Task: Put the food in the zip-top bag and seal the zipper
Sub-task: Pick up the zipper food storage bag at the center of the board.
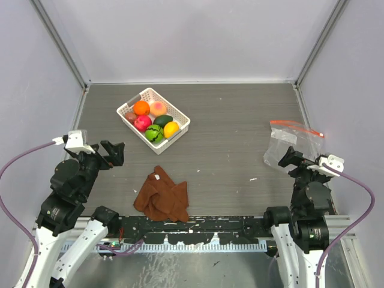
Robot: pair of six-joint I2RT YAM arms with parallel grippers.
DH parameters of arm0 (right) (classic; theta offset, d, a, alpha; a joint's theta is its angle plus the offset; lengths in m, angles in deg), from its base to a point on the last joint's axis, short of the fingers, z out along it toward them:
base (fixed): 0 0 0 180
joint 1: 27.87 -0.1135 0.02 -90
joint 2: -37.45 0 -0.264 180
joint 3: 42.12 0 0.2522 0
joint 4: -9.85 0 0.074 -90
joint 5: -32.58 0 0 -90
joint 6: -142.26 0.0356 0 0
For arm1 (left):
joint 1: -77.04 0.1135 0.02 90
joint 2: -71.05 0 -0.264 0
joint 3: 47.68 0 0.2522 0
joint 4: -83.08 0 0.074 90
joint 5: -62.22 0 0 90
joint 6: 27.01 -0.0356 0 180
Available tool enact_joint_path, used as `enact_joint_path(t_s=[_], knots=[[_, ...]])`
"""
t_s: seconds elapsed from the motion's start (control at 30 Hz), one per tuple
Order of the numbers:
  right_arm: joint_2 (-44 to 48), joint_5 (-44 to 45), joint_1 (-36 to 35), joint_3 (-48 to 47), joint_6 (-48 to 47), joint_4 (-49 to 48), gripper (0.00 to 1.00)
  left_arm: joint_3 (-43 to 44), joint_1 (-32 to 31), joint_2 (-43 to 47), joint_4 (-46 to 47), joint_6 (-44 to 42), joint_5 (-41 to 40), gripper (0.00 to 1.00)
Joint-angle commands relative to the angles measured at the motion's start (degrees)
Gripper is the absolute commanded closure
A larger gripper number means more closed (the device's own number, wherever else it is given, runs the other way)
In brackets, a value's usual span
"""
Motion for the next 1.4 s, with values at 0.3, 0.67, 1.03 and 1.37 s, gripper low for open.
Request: enact_joint_path(t_s=[0.3, 0.67, 1.03, 1.37], knots=[[-9.29, -1.46, 0.18, -4.53, 2.02, 0.04, 0.0, 1.14, -0.25, 1.21, 3.02, -0.53, -0.96, 0.02], [-25.29, -6.15, 0.13, -6.83, 5.3, -1.93, 0.0, 0.64, -1.27, 1.0, 3.56, -0.71, -0.63, 0.02], [-50.33, 7.21, 0.18, -11.47, 3.75, -7.09, 0.01, 0.38, -1.85, -0.19, 4.02, -1.08, -0.54, 0.02], [-69.53, 13.13, 0.85, -13.92, 1.46, -16.35, 0.1, 0.22, -2.83, -0.86, 4.18, -1.32, -0.36, 0.02]])
